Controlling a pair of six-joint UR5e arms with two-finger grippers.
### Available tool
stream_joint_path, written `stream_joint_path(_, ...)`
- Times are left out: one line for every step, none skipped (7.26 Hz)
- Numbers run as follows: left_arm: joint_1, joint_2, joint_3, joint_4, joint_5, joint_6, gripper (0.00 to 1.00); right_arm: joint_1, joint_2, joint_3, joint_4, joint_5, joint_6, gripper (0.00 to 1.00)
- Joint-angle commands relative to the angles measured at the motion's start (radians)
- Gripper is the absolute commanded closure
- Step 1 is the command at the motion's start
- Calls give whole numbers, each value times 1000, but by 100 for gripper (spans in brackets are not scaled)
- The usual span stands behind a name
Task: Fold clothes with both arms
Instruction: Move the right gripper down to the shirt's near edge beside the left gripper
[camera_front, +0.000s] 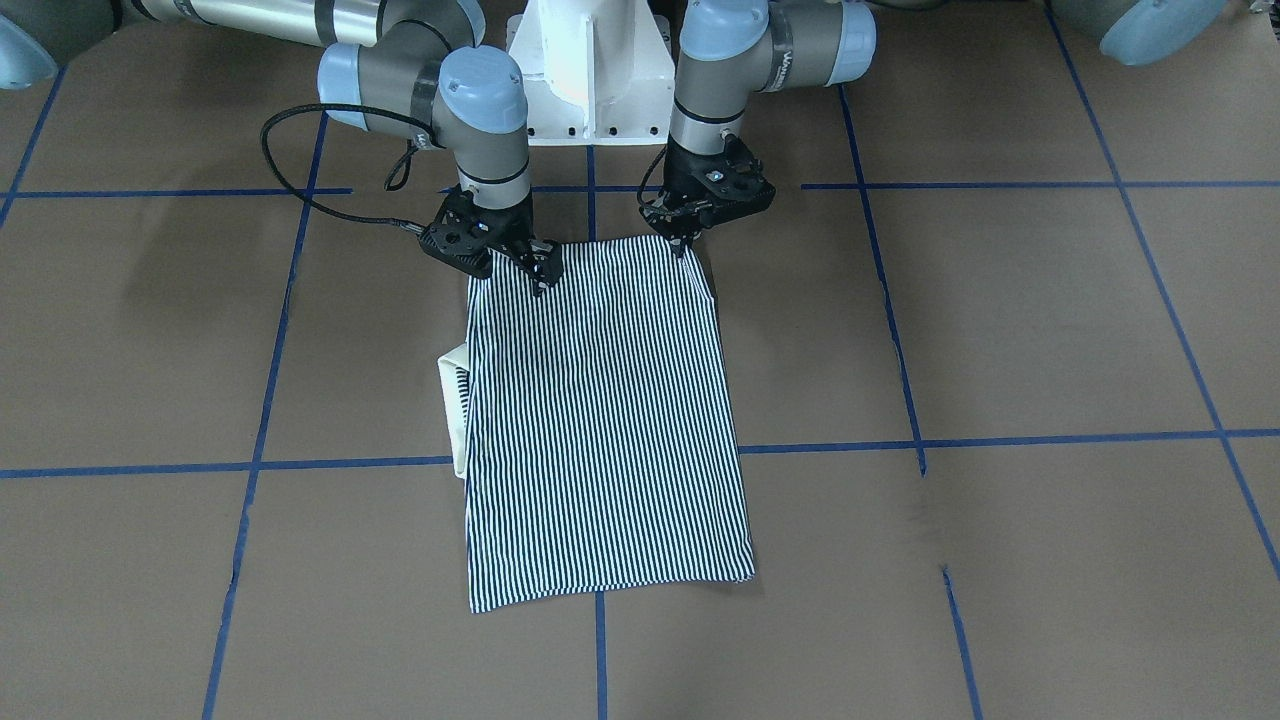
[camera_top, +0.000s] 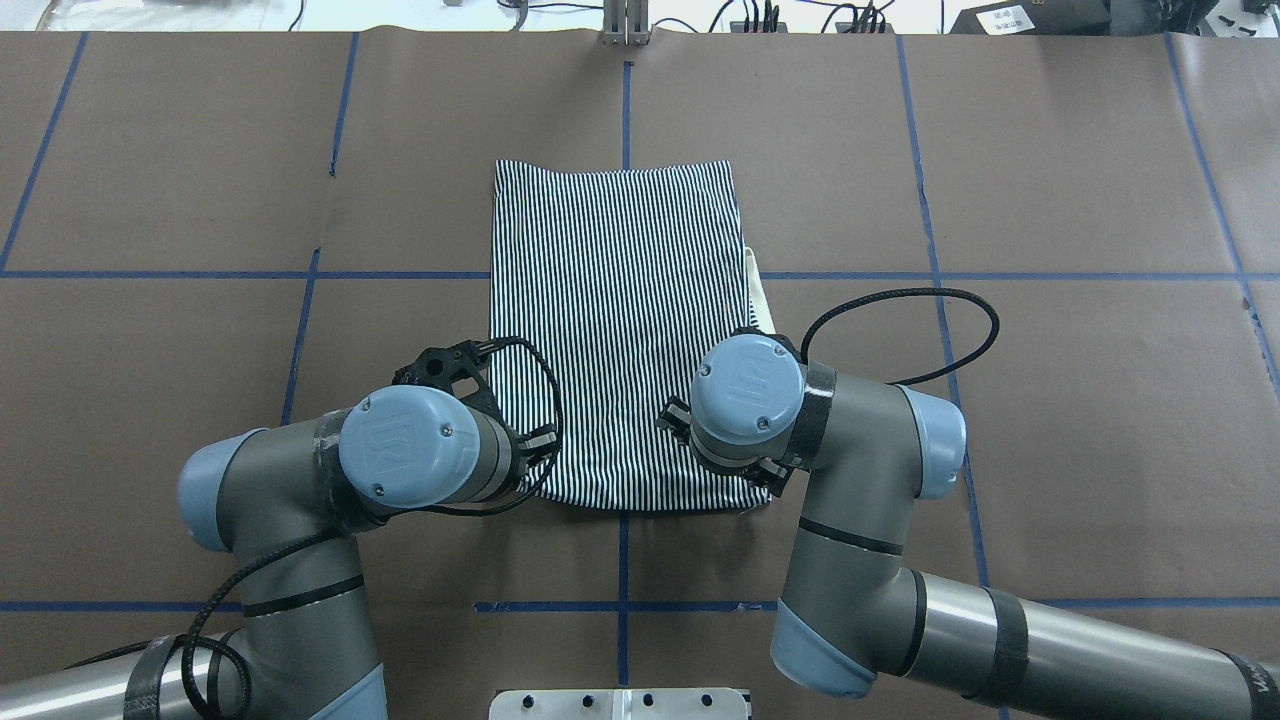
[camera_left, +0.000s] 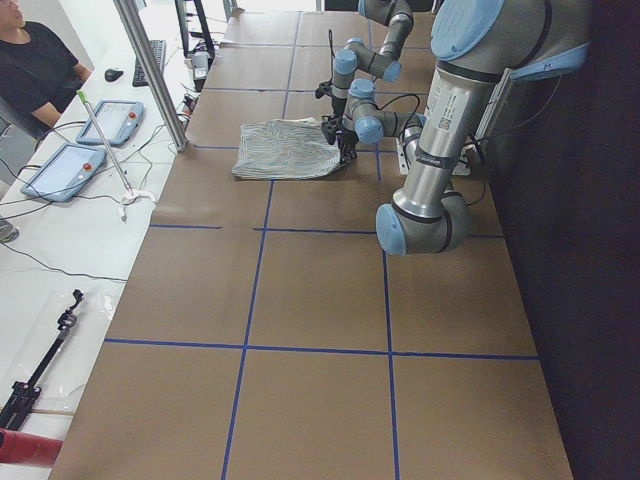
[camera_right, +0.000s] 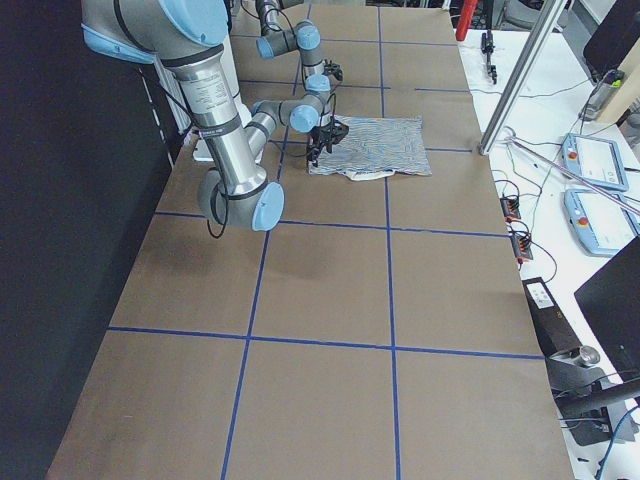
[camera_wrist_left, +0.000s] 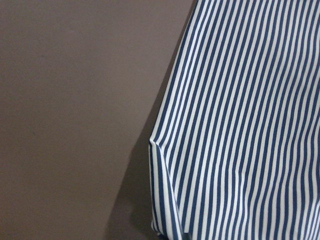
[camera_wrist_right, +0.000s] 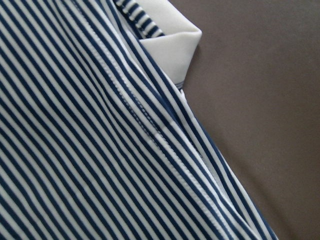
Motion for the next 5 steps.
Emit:
stream_joint_path(-2,11,-19,1,0,-2,100,-9,50,-45,-9,2,182,0)
stream_joint_path(-2,12,-26,1,0,-3,100,-13,76,-80,-11,0,228,0)
stream_joint_path(-2,12,-27,1,0,-3,100,-17,76,-82,-12,0,244,0)
stream_joint_path(-2,11,-27,1,0,-3,100,-17,75,-82,-12,0,249,0)
stream_joint_path(-2,11,-27,1,0,-3,100,-17,70,-73,-12,2,262,0)
